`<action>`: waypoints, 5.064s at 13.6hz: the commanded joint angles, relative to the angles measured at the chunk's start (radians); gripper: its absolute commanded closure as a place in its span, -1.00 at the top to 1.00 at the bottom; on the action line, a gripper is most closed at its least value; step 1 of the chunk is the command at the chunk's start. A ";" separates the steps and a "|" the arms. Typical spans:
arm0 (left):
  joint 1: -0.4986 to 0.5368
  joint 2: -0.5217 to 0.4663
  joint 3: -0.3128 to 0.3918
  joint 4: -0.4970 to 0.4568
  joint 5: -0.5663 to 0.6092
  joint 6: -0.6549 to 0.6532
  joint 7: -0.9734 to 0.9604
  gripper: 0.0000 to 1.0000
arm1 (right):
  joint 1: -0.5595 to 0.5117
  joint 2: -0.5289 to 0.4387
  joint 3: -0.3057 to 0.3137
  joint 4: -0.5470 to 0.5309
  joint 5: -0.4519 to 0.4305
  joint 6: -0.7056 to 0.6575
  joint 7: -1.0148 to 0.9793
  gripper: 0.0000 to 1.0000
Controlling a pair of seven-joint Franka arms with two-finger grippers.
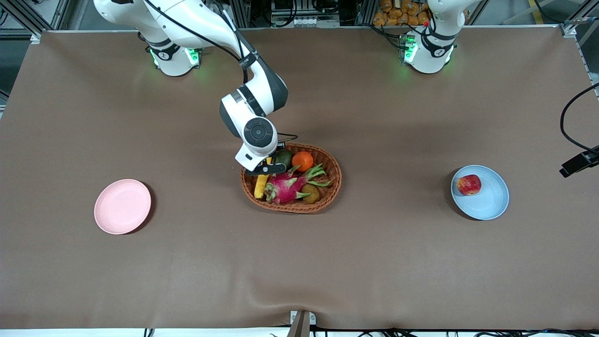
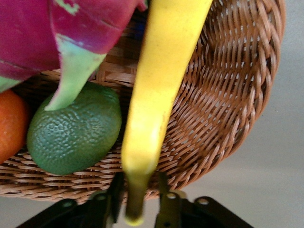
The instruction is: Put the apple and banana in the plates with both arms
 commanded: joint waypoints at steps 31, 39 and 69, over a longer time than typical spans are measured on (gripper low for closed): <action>-0.559 -0.180 0.384 0.238 -0.189 -0.491 0.017 1.00 | -0.786 -0.106 -0.022 0.004 -0.098 -0.132 -0.734 -1.00; -0.558 -0.176 0.387 0.243 -0.187 -0.485 0.020 1.00 | -0.796 -0.121 -0.017 0.062 -0.100 -0.141 -0.805 1.00; -0.569 -0.157 0.358 0.217 -0.113 -0.512 0.035 1.00 | -0.775 -0.638 -0.017 0.151 -0.169 -0.576 -0.530 1.00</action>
